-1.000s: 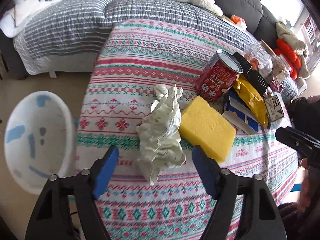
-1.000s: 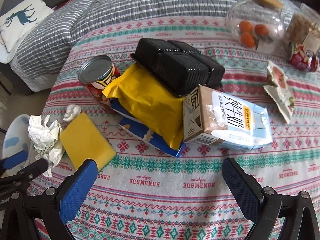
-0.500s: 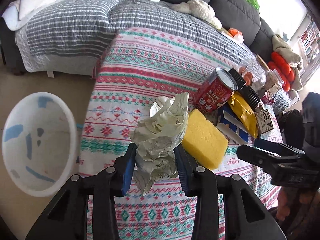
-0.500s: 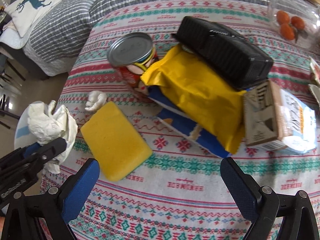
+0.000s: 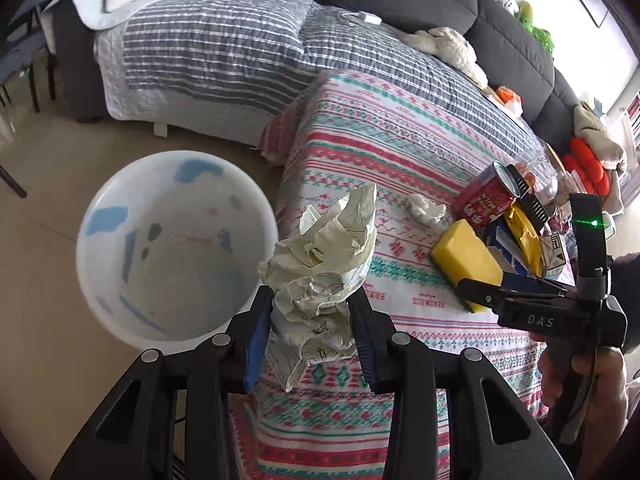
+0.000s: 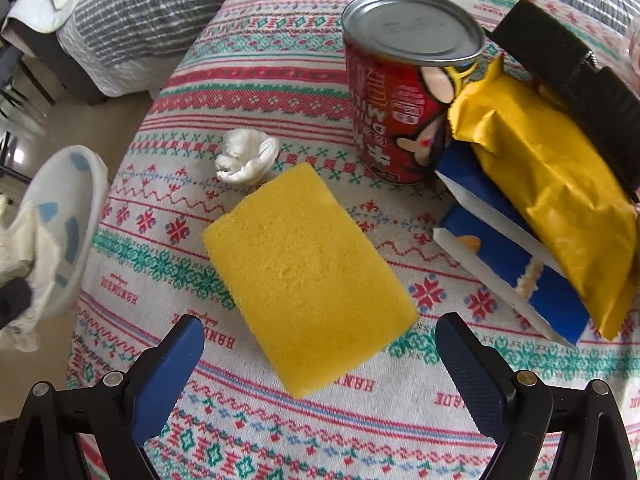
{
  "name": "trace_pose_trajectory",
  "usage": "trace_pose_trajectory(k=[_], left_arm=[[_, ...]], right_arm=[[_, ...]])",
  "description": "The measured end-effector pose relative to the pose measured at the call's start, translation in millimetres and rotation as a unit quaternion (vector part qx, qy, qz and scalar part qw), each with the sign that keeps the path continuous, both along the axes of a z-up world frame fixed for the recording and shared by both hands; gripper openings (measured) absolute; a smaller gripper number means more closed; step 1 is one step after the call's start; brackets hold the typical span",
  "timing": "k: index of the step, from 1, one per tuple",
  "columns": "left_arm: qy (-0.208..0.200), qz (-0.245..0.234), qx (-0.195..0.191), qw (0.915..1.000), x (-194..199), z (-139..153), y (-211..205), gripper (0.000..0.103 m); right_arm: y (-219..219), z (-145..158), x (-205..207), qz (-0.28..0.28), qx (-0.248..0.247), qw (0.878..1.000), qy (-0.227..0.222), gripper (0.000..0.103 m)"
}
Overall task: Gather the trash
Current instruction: 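Carry the paper to the white bin with the left gripper while the right gripper grasps the yellow sponge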
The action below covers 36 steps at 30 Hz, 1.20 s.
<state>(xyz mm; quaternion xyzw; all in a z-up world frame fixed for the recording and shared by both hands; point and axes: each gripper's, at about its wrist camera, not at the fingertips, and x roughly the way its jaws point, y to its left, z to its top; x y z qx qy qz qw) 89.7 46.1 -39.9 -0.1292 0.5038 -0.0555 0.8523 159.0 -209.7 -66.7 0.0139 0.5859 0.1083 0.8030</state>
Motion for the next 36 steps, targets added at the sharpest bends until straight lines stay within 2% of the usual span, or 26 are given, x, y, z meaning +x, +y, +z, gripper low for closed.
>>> trace_pose_trajectory(k=[4, 8, 10, 12, 16, 20, 26, 29, 31, 34, 36], left_arm=[[-0.002, 0.007, -0.002, 1.0000, -4, 1, 10, 0.041], [-0.006, 0.010, -0.004, 0.9999, -9, 4, 16, 0.041], [-0.007, 0.011, -0.002, 0.9999, -12, 6, 18, 0.041], [-0.007, 0.012, -0.002, 0.9999, -14, 7, 21, 0.041], [-0.008, 0.015, 0.003, 0.9999, -18, 12, 28, 0.041], [-0.006, 0.027, 0.012, 0.9995, -16, 20, 41, 0.041], [-0.010, 0.041, 0.052, 0.9978, 0, 29, 63, 0.042], [-0.014, 0.052, 0.050, 0.9973, 5, 21, 74, 0.042], [0.000, 0.062, 0.039, 0.9974, 12, 14, 81, 0.042], [0.024, 0.070, 0.019, 0.9971, 21, 8, 87, 0.053], [0.034, 0.084, 0.028, 0.9955, 24, 7, 91, 0.074]], right_arm=[[2, -7, 6, -0.007, -0.012, 1.000, -0.001, 0.096], [3, -12, 12, -0.012, -0.018, 1.000, -0.002, 0.090], [5, -13, 14, -0.008, -0.020, 1.000, -0.003, 0.086], [6, -12, 15, -0.002, -0.022, 1.000, -0.006, 0.078], [12, -5, 12, 0.007, -0.031, 0.999, -0.023, 0.071], [20, 14, 5, 0.014, -0.005, 0.999, -0.043, 0.070], [34, 42, -4, 0.024, 0.029, 0.996, -0.081, 0.070], [42, 47, -8, 0.029, 0.039, 0.995, -0.090, 0.070], [46, 47, -9, 0.031, 0.044, 0.994, -0.090, 0.070], [50, 45, -8, 0.030, 0.051, 0.994, -0.088, 0.070], [52, 45, -11, 0.028, 0.053, 0.994, -0.086, 0.070]])
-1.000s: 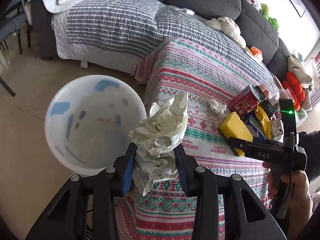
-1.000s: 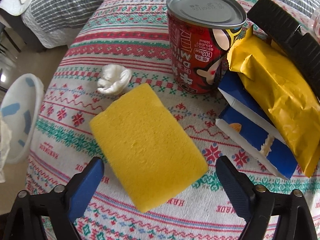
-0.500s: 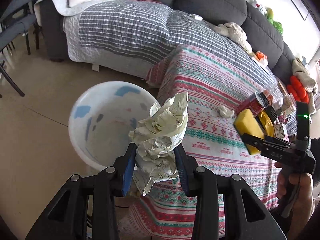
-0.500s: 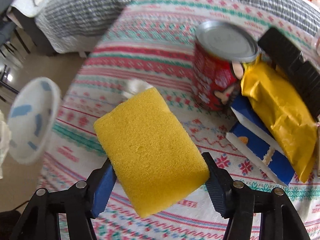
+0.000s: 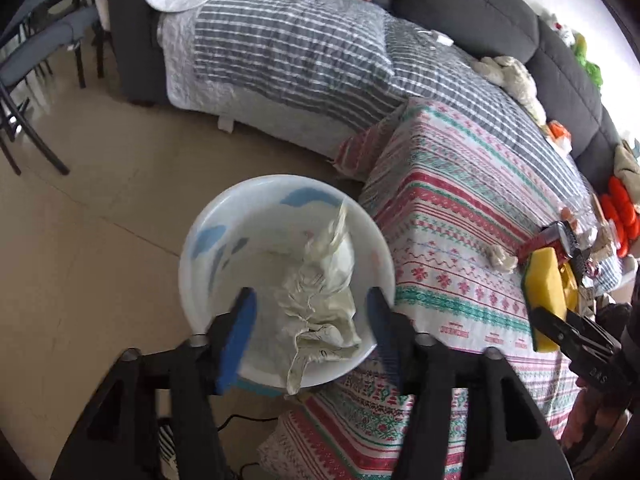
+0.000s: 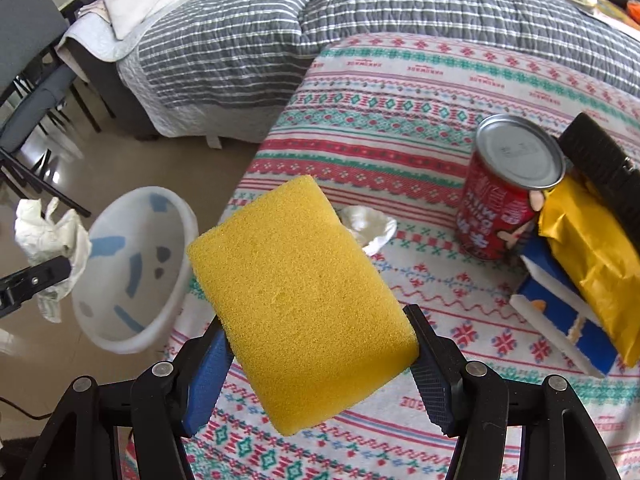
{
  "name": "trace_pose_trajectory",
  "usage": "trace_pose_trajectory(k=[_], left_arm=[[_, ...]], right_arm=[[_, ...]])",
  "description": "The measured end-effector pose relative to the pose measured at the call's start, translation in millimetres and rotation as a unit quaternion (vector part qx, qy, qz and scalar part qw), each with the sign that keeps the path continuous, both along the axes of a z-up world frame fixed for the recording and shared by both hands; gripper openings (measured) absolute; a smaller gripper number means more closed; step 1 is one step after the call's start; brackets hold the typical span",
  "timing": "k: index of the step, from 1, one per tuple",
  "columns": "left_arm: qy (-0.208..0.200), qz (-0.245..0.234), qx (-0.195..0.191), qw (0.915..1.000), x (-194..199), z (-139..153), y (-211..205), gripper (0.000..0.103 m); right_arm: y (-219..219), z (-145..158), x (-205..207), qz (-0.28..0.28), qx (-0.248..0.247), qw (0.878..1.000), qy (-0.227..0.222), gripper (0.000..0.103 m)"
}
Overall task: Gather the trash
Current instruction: 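Carry the paper to the white bin with the left gripper while the right gripper grasps the yellow sponge, then release the paper into the bin with the left gripper while the right gripper drops the sponge in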
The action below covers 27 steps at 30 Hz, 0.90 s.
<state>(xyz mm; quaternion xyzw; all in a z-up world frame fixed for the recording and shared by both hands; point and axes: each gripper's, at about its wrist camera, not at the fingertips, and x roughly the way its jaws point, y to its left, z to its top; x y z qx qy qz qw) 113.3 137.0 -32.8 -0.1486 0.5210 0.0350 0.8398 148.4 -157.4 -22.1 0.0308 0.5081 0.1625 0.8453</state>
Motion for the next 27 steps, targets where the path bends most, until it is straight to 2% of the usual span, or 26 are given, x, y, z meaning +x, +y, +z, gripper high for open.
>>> trace_pose_trajectory(k=[2, 9, 11, 14, 21, 27], left_arm=[[0.002, 0.008, 0.018, 0.9998, -2, 1, 2, 0.081], [-0.005, 0.016, 0.047, 0.9988, -13, 16, 17, 0.086], [-0.006, 0.019, 0.045, 0.9988, -19, 18, 21, 0.086], [-0.002, 0.023, 0.051, 0.9985, -29, 19, 28, 0.087], [-0.009, 0.021, 0.100, 0.9948, -47, 19, 41, 0.098], [-0.010, 0.018, 0.105, 0.9943, -57, 20, 50, 0.099]], right_arm=[[1, -1, 0, -0.001, 0.002, 1.000, 0.002, 0.070], [14, -3, 0, -0.005, 0.004, 1.000, 0.015, 0.070], [24, -1, 2, 0.001, 0.008, 1.000, 0.019, 0.070], [43, 0, 6, 0.008, 0.010, 1.000, 0.018, 0.070], [97, -12, 11, 0.039, 0.008, 0.999, 0.023, 0.070], [132, -23, 17, 0.051, -0.001, 0.998, 0.030, 0.071]])
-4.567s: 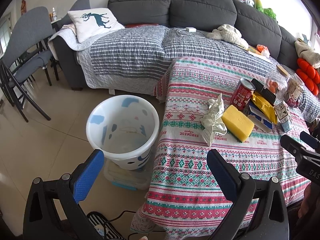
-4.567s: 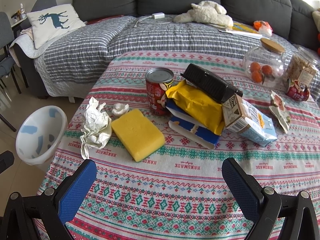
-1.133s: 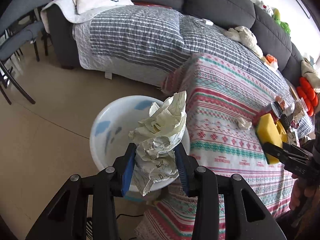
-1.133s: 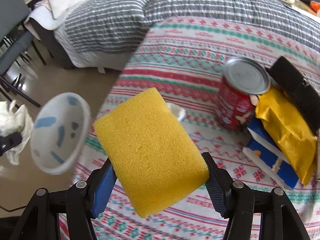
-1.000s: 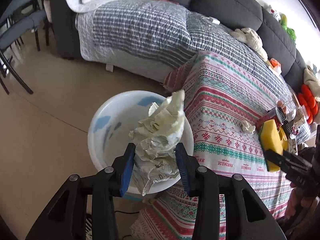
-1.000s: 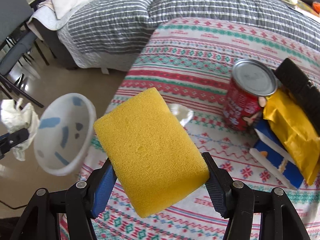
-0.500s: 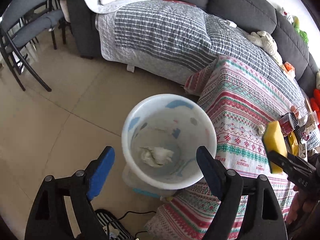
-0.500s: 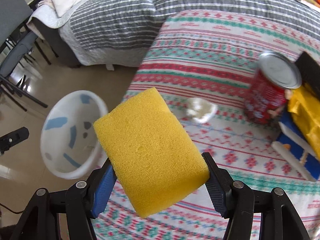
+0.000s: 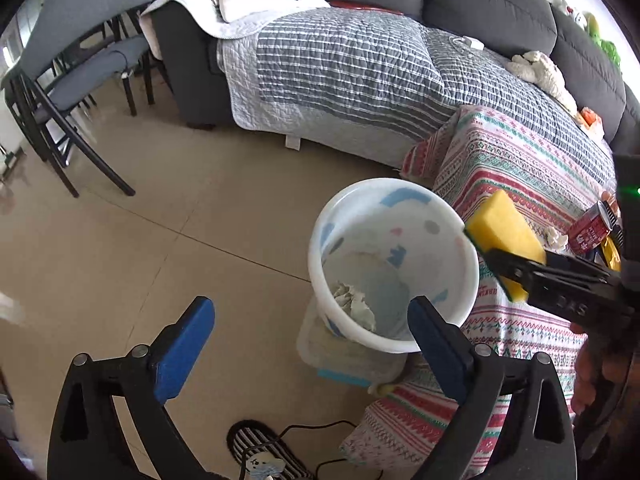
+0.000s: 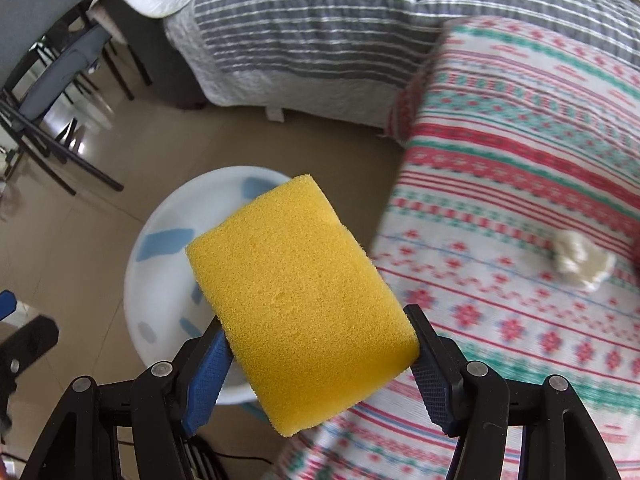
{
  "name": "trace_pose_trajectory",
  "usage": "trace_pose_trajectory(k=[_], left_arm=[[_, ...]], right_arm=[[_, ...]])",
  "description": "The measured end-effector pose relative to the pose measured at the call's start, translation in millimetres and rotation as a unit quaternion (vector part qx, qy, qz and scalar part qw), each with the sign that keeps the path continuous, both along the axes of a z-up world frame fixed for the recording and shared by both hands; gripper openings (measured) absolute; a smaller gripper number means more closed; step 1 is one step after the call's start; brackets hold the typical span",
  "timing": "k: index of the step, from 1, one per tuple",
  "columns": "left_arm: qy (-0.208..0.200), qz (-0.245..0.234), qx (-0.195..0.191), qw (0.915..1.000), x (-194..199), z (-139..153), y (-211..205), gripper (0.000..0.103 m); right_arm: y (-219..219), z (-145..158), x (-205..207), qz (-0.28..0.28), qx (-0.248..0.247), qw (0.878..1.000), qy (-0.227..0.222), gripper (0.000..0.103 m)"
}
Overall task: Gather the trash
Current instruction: 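Release the paper into the bin with the left gripper while the right gripper drops the sponge in, then move the right gripper to the milk carton and grasp it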
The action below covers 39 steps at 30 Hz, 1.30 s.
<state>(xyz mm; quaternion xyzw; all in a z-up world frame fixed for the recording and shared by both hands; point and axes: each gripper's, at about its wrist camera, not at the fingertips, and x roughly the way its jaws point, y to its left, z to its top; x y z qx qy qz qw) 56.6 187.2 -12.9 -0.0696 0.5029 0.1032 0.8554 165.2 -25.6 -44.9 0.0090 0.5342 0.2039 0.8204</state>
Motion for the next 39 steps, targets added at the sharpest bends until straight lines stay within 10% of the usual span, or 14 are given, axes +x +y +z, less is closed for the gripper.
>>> trace_pose_trajectory(k=[19, 39], left_arm=[[-0.008, -0.008, -0.023, 0.9997, -10, 7, 0, 0.099], [0.009, -0.059, -0.044, 0.9972, 19, 7, -71, 0.099]], right_arm=[[20, 23, 6, 0.007, -0.012, 0.999, -0.051, 0.088], [-147, 47, -23, -0.087, -0.062, 0.992, -0.072, 0.091]])
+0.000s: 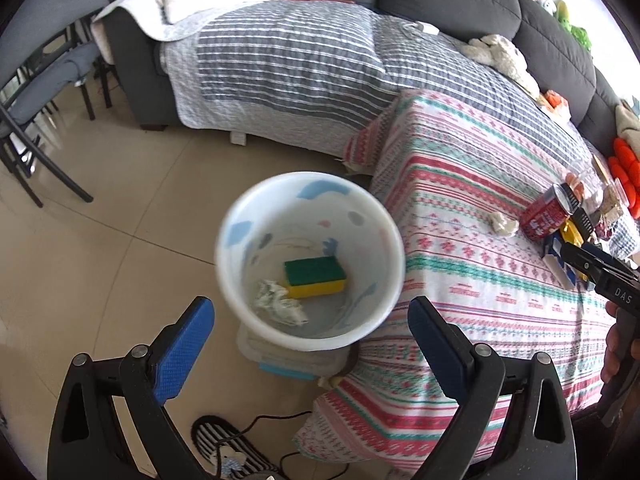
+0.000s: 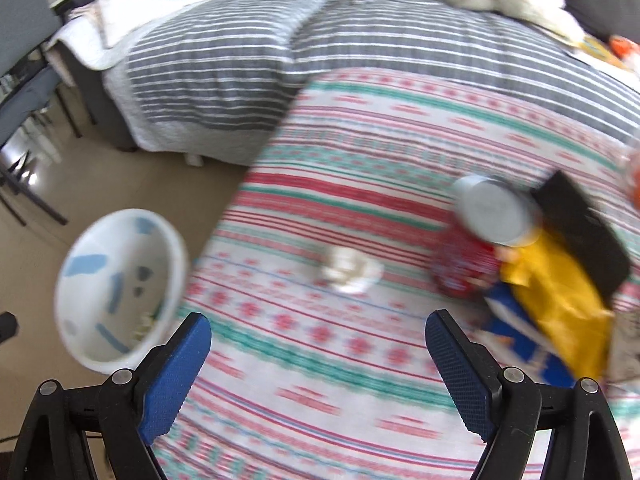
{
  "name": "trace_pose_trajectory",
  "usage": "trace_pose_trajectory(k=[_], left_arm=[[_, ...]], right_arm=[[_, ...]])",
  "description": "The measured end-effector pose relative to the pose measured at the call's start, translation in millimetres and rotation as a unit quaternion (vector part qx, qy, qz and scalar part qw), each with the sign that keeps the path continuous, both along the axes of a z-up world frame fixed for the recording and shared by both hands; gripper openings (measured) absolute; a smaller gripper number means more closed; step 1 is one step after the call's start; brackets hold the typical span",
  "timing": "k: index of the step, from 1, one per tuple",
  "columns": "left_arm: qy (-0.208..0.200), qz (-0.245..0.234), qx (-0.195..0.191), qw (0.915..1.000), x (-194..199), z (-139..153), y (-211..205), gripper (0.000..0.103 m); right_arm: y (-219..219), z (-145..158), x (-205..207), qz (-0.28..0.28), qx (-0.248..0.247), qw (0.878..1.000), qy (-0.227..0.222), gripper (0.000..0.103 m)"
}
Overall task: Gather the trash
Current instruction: 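Move the right gripper to the milk carton and grasp it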
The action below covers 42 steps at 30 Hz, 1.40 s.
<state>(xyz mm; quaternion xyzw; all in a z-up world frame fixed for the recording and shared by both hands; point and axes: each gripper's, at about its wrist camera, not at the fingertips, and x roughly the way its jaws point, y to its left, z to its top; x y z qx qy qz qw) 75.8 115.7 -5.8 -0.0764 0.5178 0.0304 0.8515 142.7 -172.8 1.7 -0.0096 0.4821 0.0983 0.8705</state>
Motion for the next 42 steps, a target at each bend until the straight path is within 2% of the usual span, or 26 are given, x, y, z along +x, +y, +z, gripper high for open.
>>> trace_pose_trajectory(k=[6, 13, 22, 27, 29, 33, 39, 42], left_arm=[[0.012, -0.029, 0.001, 0.9995, 18, -8, -45, 0.099], [0.013, -0.055, -0.002, 0.9984, 34, -9, -86, 0.099], [0.023, -0.084, 0.009, 0.9962, 50, -19, -124, 0.099], [0.027, -0.093, 0.011, 0.9952, 54, -24, -137, 0.099], [0.029, -0.096, 0.012, 0.9949, 55, -26, -141, 0.099], [0.032, -0.098, 0.013, 0.9946, 55, -28, -143, 0.099], [0.028, -0.102, 0.011, 0.9944, 57, -26, -147, 0.099], [0.028, -0.107, 0.011, 0.9938, 58, -27, -154, 0.099]], right_arm=[[-65, -3, -1, -0.076, 0.016, 0.997, 0.017, 0.091], [-129, 18, -3, -0.127, 0.020, 0.992, -0.016, 0.091], [-214, -6, 5, -0.240, 0.066, 0.968, 0.045, 0.092], [-230, -5, 10, -0.267, 0.105, 0.957, 0.041, 0.092], [-234, -8, 15, -0.276, 0.103, 0.955, 0.042, 0.092], [-235, -28, 22, -0.279, 0.092, 0.953, 0.074, 0.092], [-228, -40, 9, -0.241, 0.021, 0.966, 0.095, 0.092], [-231, -51, 2, -0.231, -0.005, 0.966, 0.115, 0.092]])
